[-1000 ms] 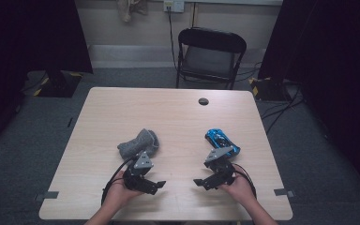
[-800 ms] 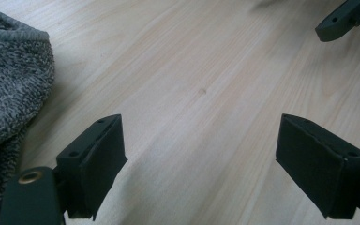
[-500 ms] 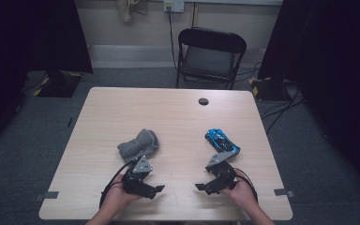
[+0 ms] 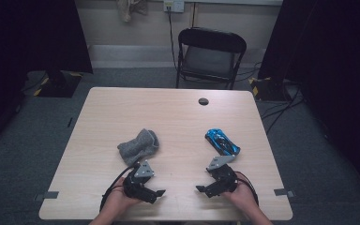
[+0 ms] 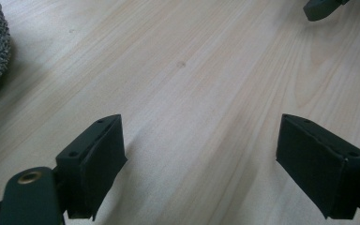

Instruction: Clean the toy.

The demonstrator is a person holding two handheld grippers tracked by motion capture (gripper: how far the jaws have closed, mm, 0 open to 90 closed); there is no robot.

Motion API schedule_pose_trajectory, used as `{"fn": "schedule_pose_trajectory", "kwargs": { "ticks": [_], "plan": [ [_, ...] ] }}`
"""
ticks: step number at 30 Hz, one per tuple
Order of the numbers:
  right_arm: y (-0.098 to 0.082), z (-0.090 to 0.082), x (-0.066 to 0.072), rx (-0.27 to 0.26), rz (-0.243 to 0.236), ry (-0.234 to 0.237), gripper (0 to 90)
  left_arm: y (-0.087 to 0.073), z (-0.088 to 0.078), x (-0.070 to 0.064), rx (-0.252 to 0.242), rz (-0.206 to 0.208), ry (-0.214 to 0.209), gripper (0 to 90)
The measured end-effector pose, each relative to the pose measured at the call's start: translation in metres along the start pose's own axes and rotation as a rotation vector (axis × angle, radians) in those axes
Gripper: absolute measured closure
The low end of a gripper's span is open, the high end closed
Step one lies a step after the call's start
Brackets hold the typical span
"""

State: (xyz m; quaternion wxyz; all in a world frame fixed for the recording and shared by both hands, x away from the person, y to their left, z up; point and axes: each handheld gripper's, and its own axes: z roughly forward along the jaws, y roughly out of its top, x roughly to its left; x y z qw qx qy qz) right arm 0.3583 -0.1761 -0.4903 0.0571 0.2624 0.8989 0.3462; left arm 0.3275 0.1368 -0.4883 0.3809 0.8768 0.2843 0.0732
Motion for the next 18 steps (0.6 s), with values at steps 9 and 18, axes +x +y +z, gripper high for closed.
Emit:
{"fn": "schedule_pose_trajectory", "kwargs": {
  "ticks": [9, 18],
  "plan": [
    [-0.0047, 0.0015, 0.0049, -0.016, -0.066, -0.034, 13.3, -0.0041, 0.002, -0.0016, 0.012, 0.014, -0.005, 14.7],
    [-0.0104, 0.001, 0.0043, -0.057, -0.065, -0.03, 13.3, -0.0064, 0.0034, -0.0033, 0.017, 0.034, 0.005, 14.4]
  ]
}}
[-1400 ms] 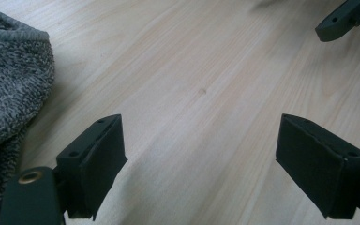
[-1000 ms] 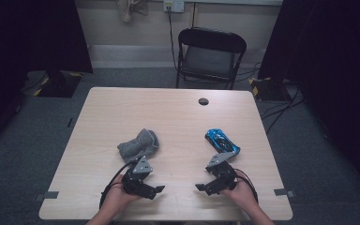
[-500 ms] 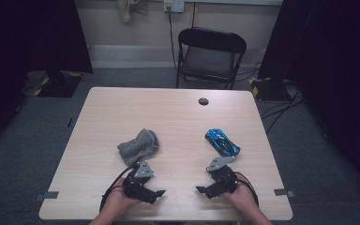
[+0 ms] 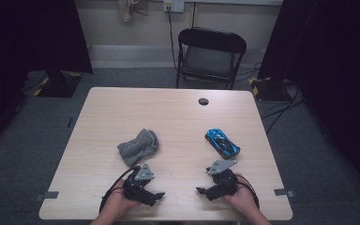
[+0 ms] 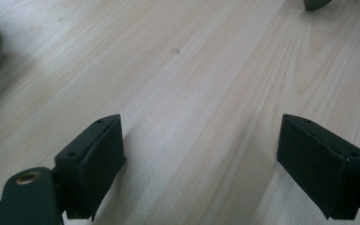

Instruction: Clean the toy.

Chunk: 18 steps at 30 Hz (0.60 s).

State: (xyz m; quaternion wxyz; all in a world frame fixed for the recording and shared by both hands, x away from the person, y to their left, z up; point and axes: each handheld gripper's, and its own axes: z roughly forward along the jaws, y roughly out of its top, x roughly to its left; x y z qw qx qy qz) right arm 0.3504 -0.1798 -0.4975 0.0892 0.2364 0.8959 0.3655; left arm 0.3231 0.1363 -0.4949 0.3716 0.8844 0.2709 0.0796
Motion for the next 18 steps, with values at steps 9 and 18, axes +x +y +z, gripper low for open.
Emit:
{"fn": "schedule_pose_trajectory", "kwargs": {
  "ticks": [9, 18],
  "plan": [
    [-0.0058, -0.0003, 0.0001, -0.045, 0.001, -0.001, 13.3, -0.0039, 0.0028, -0.0026, -0.015, 0.056, 0.001, 9.2],
    [-0.0059, -0.0003, 0.0002, -0.045, 0.001, -0.001, 13.2, -0.0049, 0.0049, -0.0025, -0.019, 0.053, 0.004, 3.8]
  ]
}}
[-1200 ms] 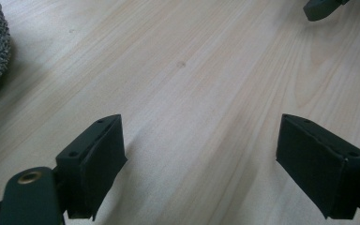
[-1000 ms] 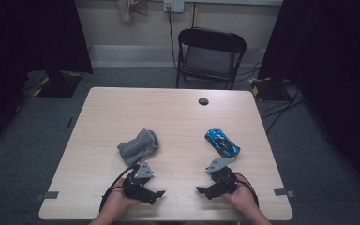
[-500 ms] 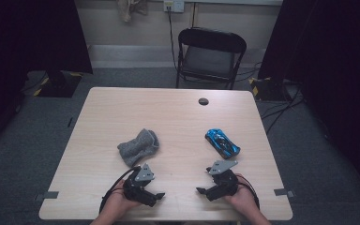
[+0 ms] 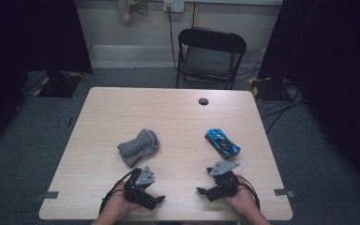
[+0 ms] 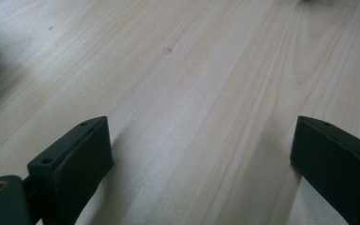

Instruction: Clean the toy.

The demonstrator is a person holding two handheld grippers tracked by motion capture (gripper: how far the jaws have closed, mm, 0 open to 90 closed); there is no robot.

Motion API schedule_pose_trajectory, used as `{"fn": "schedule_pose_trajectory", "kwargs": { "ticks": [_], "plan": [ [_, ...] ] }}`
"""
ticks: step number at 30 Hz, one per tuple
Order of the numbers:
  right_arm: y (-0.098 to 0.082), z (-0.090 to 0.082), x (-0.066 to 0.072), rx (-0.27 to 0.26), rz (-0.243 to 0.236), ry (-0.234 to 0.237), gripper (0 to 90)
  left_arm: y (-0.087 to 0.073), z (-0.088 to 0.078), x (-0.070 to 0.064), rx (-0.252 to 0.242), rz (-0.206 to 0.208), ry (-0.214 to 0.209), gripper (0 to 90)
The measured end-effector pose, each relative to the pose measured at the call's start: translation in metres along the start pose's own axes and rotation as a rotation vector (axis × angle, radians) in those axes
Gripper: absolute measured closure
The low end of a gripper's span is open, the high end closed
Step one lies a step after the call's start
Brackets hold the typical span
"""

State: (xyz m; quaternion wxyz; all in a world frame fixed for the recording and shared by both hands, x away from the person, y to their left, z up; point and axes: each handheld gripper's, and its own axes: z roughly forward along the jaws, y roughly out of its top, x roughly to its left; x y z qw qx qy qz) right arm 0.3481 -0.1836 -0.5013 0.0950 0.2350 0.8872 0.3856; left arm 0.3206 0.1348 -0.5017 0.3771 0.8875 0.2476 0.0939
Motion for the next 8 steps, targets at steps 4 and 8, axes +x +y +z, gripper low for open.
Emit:
{"fn": "schedule_pose_trajectory", "kwargs": {
  "ticks": [4, 8],
  "plan": [
    [0.0001, 0.0001, 0.0001, 0.0, 0.002, 0.0, 13.0, 0.0003, 0.0004, 0.0013, 0.004, 0.003, -0.008, 2.2],
    [0.0004, 0.0003, 0.0, 0.003, 0.008, -0.004, 13.0, 0.0005, 0.0012, 0.0014, 0.002, 0.004, -0.013, 1.0]
  ]
}}
